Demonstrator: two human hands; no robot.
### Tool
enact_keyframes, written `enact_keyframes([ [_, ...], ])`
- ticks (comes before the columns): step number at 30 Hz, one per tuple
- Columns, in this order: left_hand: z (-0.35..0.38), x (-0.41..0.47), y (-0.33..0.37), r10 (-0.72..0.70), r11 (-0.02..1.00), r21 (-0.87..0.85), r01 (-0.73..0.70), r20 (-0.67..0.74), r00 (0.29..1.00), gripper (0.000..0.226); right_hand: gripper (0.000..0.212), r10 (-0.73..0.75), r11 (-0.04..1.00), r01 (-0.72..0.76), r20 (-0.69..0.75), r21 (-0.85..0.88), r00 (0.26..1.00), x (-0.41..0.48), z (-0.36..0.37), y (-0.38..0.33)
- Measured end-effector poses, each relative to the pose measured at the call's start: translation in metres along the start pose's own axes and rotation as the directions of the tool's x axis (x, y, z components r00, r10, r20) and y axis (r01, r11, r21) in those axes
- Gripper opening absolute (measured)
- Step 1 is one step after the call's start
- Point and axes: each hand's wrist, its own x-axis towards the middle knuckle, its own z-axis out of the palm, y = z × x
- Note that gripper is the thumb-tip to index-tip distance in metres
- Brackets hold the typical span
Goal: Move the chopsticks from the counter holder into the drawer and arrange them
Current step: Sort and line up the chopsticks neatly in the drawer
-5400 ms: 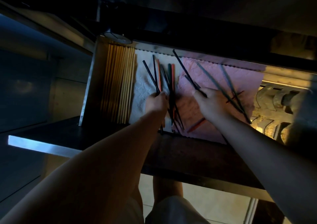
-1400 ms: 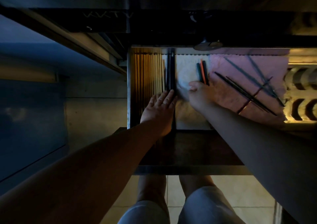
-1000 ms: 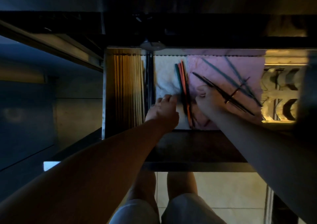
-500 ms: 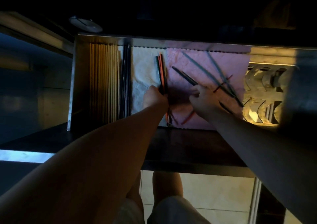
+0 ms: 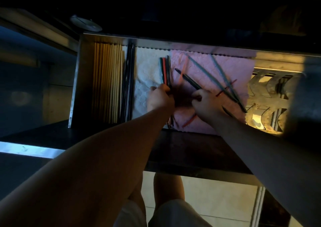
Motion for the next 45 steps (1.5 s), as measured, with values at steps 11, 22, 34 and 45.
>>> enact_keyframes([
  [11,-0.001,0.008,-0.001,-0.186,0.972,-0.147,0.185,0.006,0.983,0.021,0.027,0.013,1.000,-0.013,0.001,0.018,1.000,0.002,0.001,0.004],
  [22,0.011,0.003,0.010,-0.207,0.963,-0.190,0.192,-0.063,0.976,0.022,0.026,0.020,0.999,-0.021,0.017,0.050,1.000,0.003,0.001,0.007],
  [34,0.009,0.012,0.019,-0.273,0.954,-0.138,0.266,-0.033,0.961,0.034,0.024,0.014,0.998,-0.016,0.030,0.064,0.999,-0.007,-0.002,0.008],
  [45,-0.003,0.003,0.009,-0.231,0.929,-0.309,0.205,-0.048,0.972,0.018,0.037,-0.048,0.989,0.068,-0.151,0.132,0.987,0.012,0.002,-0.008],
])
